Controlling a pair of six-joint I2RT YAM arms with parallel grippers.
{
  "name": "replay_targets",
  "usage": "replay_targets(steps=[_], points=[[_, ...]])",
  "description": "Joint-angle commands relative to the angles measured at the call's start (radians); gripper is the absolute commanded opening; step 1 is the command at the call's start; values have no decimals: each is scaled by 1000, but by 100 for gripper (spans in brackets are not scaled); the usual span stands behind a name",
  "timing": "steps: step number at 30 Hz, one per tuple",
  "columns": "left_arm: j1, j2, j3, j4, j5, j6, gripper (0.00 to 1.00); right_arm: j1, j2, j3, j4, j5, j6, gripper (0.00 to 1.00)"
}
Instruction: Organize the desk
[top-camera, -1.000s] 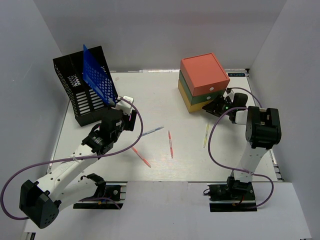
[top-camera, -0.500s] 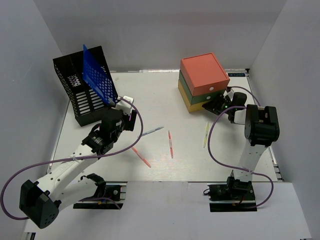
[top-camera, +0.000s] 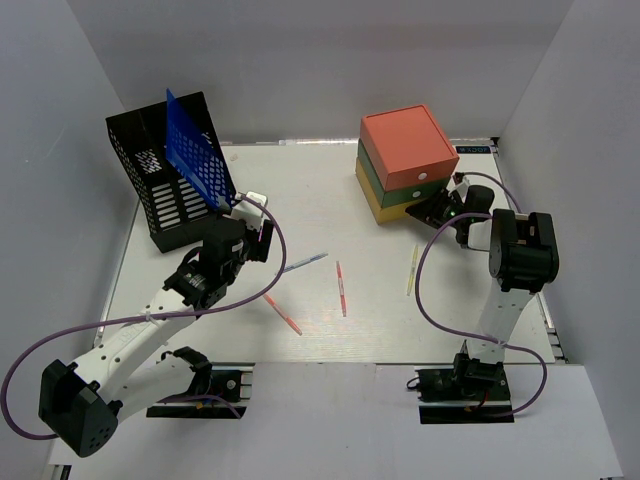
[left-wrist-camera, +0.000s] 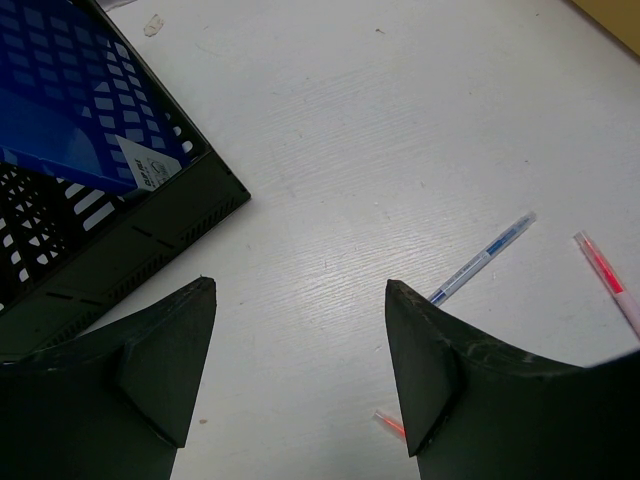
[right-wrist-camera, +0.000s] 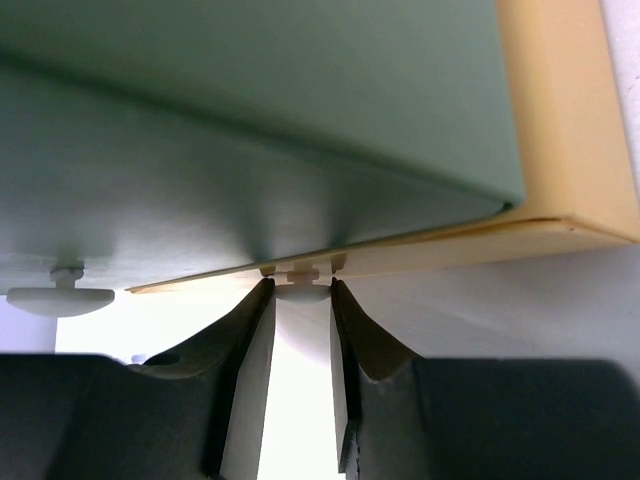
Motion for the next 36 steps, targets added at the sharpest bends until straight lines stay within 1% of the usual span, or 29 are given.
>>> replay_targets(steps=[1, 6, 12, 14, 17, 19, 20, 23, 25, 28, 29, 30, 32, 33, 35, 36], points=[[-4, -6, -7, 6, 8, 7, 78, -5, -18, -25, 101, 12, -14, 22], [-4, -11, -7, 6, 6, 8, 78, -10, -78, -83, 90, 13, -40, 21], [-4, -18, -5, 9, 11, 8, 78, -28, -175, -206, 76, 24, -60, 20], [-4, -23, -8, 9, 12, 7, 78, -33, -207, -239, 61, 24, -70, 21], [-4, -31, -10, 13, 12, 8, 78, -44, -236, -269, 30, 18, -80, 24], [-4, -35, -11, 13, 14, 8, 78, -50, -251, -281, 18, 18, -92, 29], [-4, -35, -10, 13, 12, 8, 78, -51, -253, -289, 3, 24, -95, 35], [-4, -38, -11, 16, 15, 8, 78, -53, -261, -290, -16, 27, -104, 46], [-4, -40, -14, 16, 15, 8, 78, -57, -267, -287, -30, 27, -109, 51], [-4, -42, -14, 18, 14, 8, 78, -60, -294, -289, -66, 22, -130, 64], [-4, -42, -16, 18, 15, 8, 78, -65, -307, -289, -89, 25, -141, 73], [-4, -43, -16, 18, 14, 7, 78, -67, -325, -293, -140, 28, -180, 75], [-4, -45, -14, 18, 15, 8, 78, -73, -395, -304, -195, 25, -222, 76], [-13, -48, -14, 18, 17, 7, 78, -80, -455, -316, -246, 22, -272, 76], [-13, -54, -14, 18, 20, 7, 78, -99, -514, -333, -298, 16, -331, 76], [-13, -55, -14, 19, 20, 7, 78, -100, -576, -338, -327, 12, -359, 75]])
